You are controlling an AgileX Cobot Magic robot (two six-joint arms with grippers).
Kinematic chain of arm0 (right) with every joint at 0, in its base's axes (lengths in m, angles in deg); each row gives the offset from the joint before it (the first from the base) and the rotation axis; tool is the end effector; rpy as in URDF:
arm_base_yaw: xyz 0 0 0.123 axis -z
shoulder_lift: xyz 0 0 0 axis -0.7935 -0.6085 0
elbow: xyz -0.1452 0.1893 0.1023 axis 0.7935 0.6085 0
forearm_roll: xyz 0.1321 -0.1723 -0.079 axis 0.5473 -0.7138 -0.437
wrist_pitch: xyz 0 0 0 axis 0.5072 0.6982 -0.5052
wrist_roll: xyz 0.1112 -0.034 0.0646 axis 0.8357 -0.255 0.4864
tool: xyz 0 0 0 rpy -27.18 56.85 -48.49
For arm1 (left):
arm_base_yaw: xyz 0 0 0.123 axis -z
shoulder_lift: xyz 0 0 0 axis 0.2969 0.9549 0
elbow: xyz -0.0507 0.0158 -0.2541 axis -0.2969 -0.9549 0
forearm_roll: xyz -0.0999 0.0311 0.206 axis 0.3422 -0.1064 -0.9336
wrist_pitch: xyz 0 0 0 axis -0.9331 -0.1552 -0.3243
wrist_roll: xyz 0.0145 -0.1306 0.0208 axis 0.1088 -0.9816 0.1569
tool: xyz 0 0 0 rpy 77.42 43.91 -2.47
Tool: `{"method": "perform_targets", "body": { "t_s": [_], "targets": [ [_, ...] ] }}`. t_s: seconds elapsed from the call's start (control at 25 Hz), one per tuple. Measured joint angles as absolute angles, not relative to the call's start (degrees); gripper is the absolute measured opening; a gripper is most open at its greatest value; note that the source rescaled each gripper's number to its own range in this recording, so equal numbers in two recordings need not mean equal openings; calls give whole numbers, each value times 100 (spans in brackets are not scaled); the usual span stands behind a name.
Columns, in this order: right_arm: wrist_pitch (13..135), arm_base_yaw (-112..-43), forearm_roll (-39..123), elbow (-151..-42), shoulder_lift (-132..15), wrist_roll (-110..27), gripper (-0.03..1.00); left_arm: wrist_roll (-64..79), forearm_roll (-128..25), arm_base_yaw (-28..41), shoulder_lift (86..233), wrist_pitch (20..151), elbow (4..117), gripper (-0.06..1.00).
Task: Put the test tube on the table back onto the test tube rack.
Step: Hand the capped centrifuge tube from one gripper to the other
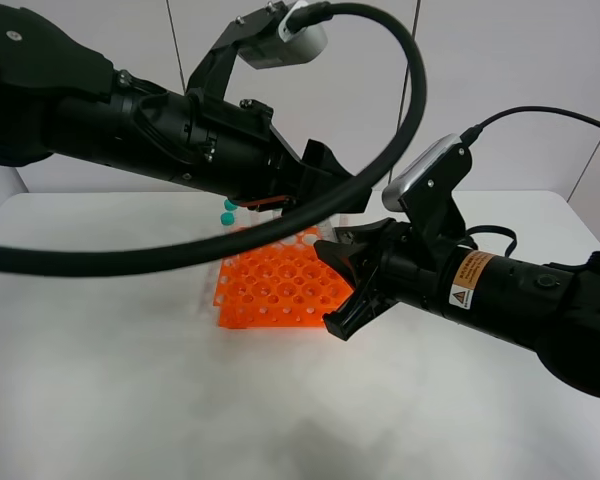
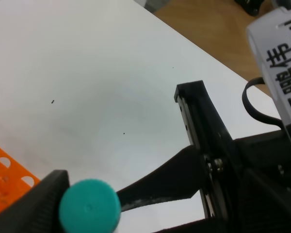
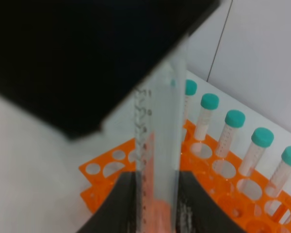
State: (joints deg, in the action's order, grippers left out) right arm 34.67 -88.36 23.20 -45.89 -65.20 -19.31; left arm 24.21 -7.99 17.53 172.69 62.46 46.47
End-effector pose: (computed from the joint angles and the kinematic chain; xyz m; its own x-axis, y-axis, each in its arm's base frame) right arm 0.2350 0.1854 0.2004 -0.0993 -0.2875 -0.9526 -0.6855 0.7137 -0.1439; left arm 0.2613 -0.2437 0.2812 -0.4670 0.2609 -0.8449 0.7718 0.5865 -0.2456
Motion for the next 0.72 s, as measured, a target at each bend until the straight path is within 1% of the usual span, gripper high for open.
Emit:
{"method": "perform_targets", "body": {
  "t_s": [0.12, 0.16, 0.2, 0.28, 0.32, 0.4, 0.44, 0.48, 0.72],
  "targets": [
    [3368, -8836, 2320, -4589, -6520, -1931, 2, 2421, -794, 1753, 17269, 6257, 4647, 64],
    [3362, -8836, 2320, -4589, -6520, -1931, 2, 2421, -794, 1753, 17269, 6257, 4647, 64],
    [3356, -8836, 2320, -4589, -6520, -1931, 2, 2421, -794, 1753, 17269, 6275, 4647, 59],
    [3340, -8836, 2320, -4589, -6520, -1931, 2, 2421, -800, 1753, 17269, 6319, 4647, 45],
    [3333, -8836, 2320, -4589, -6520, -1931, 2, 2447, -817, 1753, 17271, 6368, 4647, 27],
    [3314, -8836, 2310, -4589, -6520, -1931, 2, 2519, -822, 1753, 17271, 6386, 4647, 11],
    [3315, -8836, 2310, -4589, -6520, -1931, 2, 2559, -846, 1753, 17276, 6415, 4647, 6],
    [3315, -8836, 2310, -4589, -6520, -1931, 2, 2592, -881, 1753, 17276, 6443, 4647, 4],
    [3328, -8836, 2310, -4589, -6520, -1931, 2, 2678, -888, 1753, 17282, 6449, 4647, 3]
  ]
}}
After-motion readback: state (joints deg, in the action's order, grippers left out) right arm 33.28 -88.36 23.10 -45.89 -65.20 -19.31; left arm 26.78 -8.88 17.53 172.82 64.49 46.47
